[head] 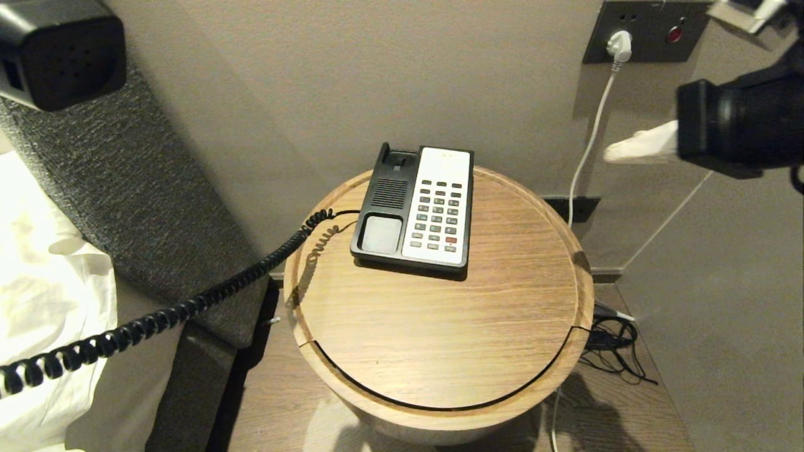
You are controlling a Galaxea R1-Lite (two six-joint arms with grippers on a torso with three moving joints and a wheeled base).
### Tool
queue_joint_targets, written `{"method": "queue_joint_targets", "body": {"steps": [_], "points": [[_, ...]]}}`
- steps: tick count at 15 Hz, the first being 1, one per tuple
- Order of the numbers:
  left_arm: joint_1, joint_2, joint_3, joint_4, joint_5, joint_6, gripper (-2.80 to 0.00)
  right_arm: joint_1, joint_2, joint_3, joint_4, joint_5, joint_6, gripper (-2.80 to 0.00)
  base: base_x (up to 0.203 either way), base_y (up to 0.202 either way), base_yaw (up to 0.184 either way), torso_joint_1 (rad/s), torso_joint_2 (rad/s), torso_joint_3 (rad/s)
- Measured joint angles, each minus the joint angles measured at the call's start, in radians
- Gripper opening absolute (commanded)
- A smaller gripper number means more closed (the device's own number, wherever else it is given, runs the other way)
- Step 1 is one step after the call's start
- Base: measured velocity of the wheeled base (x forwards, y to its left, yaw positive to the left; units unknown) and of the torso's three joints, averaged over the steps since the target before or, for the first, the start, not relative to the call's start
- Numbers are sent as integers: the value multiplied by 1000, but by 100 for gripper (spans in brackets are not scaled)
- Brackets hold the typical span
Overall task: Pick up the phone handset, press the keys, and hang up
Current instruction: Dial the number
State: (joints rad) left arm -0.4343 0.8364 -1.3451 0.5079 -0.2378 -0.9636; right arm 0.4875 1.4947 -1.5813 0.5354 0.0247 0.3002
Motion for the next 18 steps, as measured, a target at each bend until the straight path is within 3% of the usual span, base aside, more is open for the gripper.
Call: {"method": "queue_joint_targets", "body": {"steps": [4, 7, 18], "points": [[0, 0, 3, 0, -6, -2, -280, 164, 182, -37, -161, -135, 11, -280, 0, 0, 0, 0, 0, 0], [0, 0, 7, 0, -8, -4, -280, 219, 281, -42, -292, -197, 13, -280, 0, 0, 0, 0, 0, 0], [0, -2, 22, -1, -11, -5, -280, 247, 414, -56, -339, -232, 17, -280, 0, 0, 0, 0, 0, 0]]}}
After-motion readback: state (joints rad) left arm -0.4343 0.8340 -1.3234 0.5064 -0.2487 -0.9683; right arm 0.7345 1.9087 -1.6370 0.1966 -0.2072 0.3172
